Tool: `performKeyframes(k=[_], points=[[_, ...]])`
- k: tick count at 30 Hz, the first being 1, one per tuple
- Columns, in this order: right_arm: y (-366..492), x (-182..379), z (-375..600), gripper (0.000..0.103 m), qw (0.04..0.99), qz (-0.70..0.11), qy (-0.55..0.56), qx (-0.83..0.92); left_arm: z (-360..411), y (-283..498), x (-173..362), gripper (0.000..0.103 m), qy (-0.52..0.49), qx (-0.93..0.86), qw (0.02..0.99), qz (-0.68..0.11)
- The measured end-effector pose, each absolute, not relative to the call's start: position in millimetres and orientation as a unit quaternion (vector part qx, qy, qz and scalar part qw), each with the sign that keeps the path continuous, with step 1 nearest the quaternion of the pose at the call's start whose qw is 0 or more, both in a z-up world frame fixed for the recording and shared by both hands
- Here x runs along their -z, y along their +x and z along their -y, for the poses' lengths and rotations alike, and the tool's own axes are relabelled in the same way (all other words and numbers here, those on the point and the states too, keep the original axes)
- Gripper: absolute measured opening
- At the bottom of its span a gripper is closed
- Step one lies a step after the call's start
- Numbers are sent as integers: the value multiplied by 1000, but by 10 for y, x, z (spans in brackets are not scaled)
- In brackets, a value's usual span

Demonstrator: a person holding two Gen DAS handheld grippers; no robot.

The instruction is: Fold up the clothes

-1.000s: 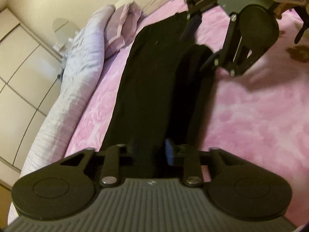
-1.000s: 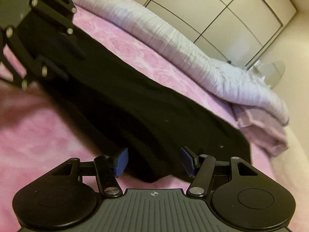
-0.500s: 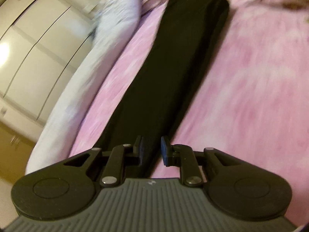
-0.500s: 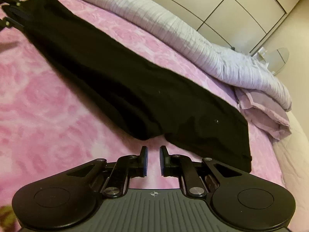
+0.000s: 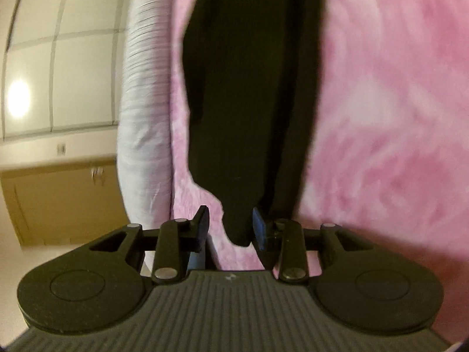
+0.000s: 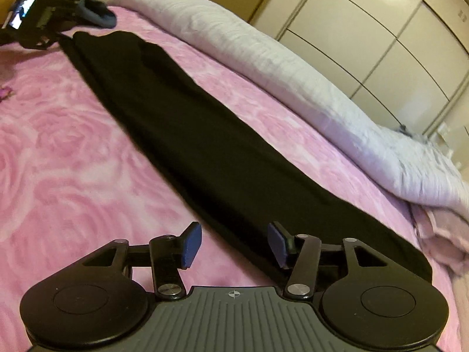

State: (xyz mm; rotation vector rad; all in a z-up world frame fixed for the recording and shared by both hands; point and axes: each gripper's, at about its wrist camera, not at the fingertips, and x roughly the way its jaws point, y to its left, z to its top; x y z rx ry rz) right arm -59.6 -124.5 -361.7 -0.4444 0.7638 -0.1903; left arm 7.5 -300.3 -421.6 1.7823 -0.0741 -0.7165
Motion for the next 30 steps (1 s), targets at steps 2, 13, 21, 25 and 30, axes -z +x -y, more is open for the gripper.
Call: performKeyframes(k=[2,13,21,25,30], points=[[-498,3657,1215,53,899,-370,-216,90,2975,120,4321,23,774,312,550,38],[-477,3684,1281,53,896,-361,-230,114,2775,36,4384,25,776,358,514,77],[-555,3712,1340,53,893,-366,-230,126,2818,243,4323,1,770,309,556,46],[-643,3684,1482,53,892,-362,-228,145,2660,104,4257,0,770,299,563,26],[-791,3661,1645,53,890,-370,-212,160,2572,93,4400,0,779,301,549,19]])
